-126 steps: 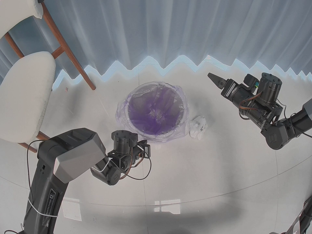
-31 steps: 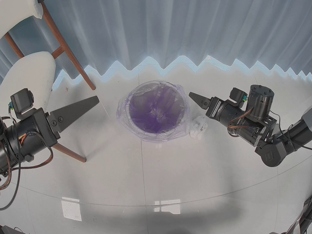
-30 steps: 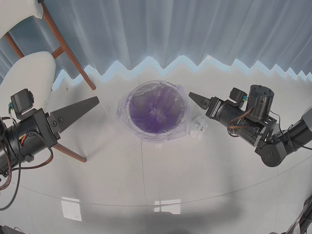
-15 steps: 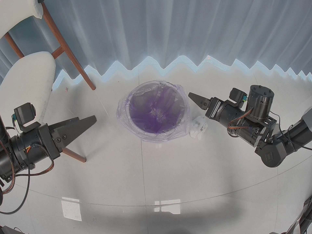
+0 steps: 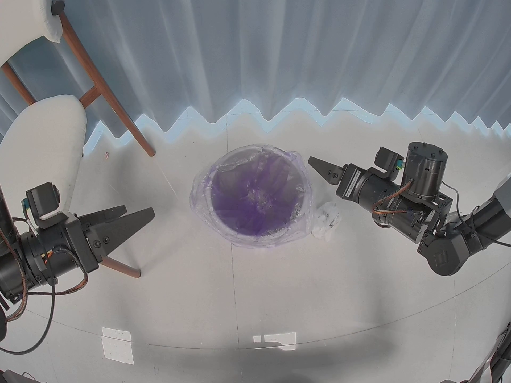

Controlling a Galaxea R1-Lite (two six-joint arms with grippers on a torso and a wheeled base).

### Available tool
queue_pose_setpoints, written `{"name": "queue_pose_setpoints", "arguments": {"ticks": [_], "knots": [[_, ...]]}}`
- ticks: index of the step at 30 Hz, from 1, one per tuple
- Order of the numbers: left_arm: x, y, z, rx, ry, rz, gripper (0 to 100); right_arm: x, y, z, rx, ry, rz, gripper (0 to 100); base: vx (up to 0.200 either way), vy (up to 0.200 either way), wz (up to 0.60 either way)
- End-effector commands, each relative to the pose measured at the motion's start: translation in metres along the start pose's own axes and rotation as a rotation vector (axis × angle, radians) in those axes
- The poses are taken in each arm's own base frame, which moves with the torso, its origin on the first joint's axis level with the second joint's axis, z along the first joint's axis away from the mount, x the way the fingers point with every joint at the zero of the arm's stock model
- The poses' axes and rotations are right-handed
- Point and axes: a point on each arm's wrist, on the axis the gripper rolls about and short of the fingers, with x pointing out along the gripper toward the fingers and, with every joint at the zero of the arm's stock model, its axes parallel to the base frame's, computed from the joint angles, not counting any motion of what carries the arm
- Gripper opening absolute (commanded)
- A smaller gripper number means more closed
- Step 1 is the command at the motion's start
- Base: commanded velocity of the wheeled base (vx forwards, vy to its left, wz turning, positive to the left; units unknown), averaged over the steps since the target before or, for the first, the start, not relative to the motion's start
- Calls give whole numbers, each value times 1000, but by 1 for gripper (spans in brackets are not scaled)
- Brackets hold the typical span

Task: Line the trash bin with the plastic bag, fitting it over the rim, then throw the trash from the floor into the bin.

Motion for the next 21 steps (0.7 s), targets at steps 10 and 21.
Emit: {"name": "queue_pose_setpoints", "arguments": {"ticks": [10, 21], "knots": [[23, 4, -20, -27, 96, 28, 100, 1, -12, -24, -3, 156, -77, 100, 80, 0, 0], [47, 4, -47, -22, 196, 160, 100, 42, -27, -87, -52, 274, -190, 100, 0, 0, 0]]}}
